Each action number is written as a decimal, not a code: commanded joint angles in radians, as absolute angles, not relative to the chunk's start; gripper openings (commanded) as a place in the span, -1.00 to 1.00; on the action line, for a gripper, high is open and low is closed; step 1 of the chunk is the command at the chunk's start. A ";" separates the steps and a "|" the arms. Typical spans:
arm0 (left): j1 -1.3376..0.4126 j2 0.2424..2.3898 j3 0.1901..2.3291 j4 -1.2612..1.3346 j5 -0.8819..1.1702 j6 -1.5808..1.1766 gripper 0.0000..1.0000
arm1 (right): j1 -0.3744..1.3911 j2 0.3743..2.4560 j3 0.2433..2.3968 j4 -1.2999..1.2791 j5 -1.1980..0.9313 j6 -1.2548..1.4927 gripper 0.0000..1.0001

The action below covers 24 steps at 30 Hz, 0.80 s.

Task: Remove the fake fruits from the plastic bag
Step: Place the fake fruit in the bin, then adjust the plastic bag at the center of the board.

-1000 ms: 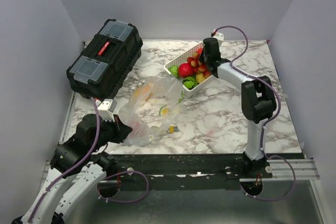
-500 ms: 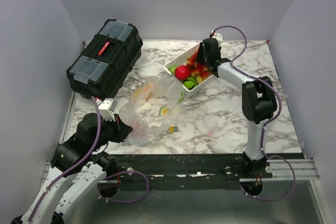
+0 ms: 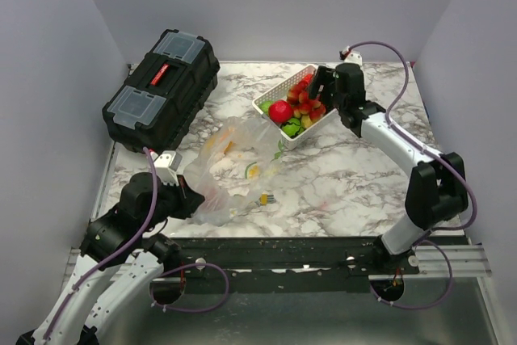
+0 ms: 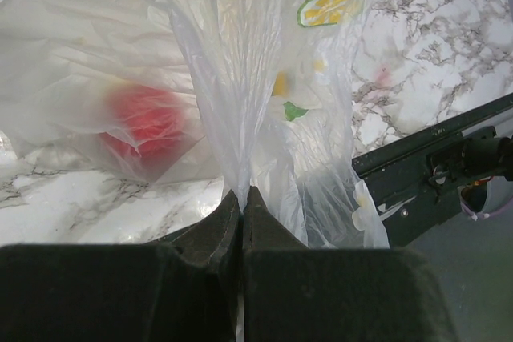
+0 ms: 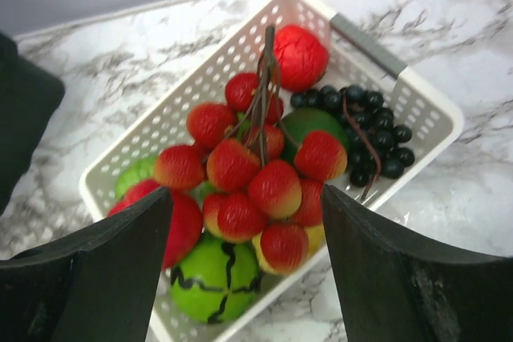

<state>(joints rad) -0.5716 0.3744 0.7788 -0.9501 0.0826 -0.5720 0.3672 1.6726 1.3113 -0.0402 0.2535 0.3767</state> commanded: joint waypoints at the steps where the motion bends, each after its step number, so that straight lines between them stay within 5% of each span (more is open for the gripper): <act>1: -0.572 0.384 0.790 -0.941 0.088 -0.564 -1.00 | 0.373 1.585 1.153 -0.009 0.038 0.397 0.59; 11: -0.572 0.396 0.789 -0.940 0.086 -0.565 -1.00 | 0.373 1.338 0.862 0.171 -0.232 0.431 0.76; 17: -0.569 0.414 0.790 -0.940 0.092 -0.562 -1.00 | 0.384 1.222 0.894 0.209 -0.380 0.505 0.80; 24: -0.569 0.411 0.788 -0.940 0.087 -0.563 -1.00 | 0.692 1.197 0.969 0.243 -0.356 0.415 0.80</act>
<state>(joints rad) -0.5709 0.4114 0.7788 -0.9474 0.0826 -0.5720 0.5190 1.2201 0.9333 0.1932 -0.3252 0.4736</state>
